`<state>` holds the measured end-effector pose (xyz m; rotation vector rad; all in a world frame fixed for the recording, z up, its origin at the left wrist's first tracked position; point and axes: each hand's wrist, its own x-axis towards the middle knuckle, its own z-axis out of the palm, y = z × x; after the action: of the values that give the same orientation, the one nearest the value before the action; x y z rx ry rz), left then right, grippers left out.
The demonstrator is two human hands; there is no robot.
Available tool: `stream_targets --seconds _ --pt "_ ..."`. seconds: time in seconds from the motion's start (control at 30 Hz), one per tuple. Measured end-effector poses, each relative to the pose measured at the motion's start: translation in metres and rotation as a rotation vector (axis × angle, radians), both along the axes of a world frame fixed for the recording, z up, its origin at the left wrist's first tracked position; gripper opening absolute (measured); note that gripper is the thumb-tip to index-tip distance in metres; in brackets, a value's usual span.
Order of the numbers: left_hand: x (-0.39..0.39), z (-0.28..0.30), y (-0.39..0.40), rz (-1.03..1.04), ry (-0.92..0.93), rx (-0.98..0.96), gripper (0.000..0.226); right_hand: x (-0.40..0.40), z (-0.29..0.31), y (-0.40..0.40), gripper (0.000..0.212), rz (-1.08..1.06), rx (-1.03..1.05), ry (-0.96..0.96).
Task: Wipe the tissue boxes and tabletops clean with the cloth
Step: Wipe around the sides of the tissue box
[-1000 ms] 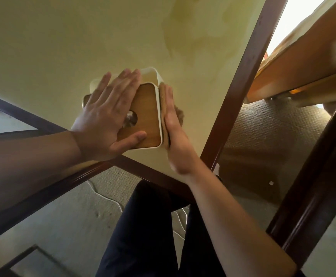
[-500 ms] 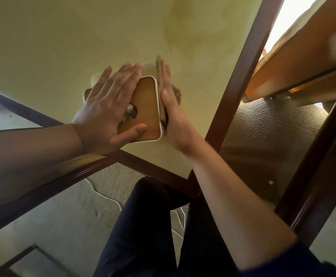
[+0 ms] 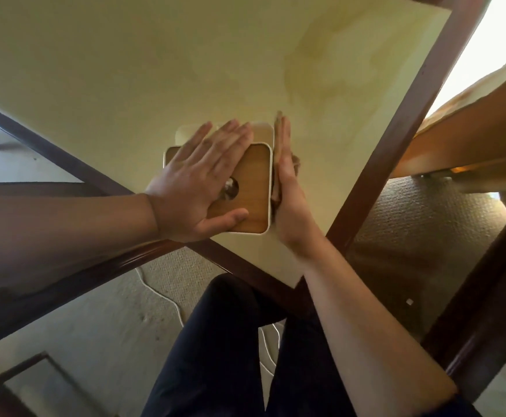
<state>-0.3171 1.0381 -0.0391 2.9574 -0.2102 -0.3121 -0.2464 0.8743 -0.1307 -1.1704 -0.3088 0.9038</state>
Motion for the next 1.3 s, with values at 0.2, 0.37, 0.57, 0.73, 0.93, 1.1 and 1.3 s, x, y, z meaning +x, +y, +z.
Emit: stream_targets --seconds 0.2,0.37,0.57,0.73,0.93,1.1,1.3 --pt "0.0 0.004 -0.002 0.002 0.017 0.009 0.102 0.054 0.013 0.035 0.103 0.011 -0.128 -0.108" --pt "-0.001 0.008 -0.004 0.009 0.007 0.012 0.101 0.027 0.04 0.01 0.105 0.036 -0.149 -0.014" --pt "0.0 0.01 -0.005 0.02 0.02 0.003 0.1 -0.036 0.052 -0.046 0.093 0.161 -0.201 0.12" --pt "-0.002 0.009 -0.003 0.031 0.038 -0.003 0.1 -0.061 0.071 -0.074 0.081 0.213 -0.259 0.109" --pt "-0.002 0.011 -0.001 0.018 0.091 -0.028 0.108 -0.067 0.094 -0.081 0.053 -0.016 -0.545 0.003" --pt "-0.002 0.01 0.005 -0.04 0.114 -0.001 0.137 -0.054 0.117 -0.092 0.048 -0.237 -0.971 -0.401" --pt "0.012 0.021 0.024 -0.269 0.242 0.079 0.142 -0.063 0.126 -0.091 0.034 -0.562 -1.339 -0.786"
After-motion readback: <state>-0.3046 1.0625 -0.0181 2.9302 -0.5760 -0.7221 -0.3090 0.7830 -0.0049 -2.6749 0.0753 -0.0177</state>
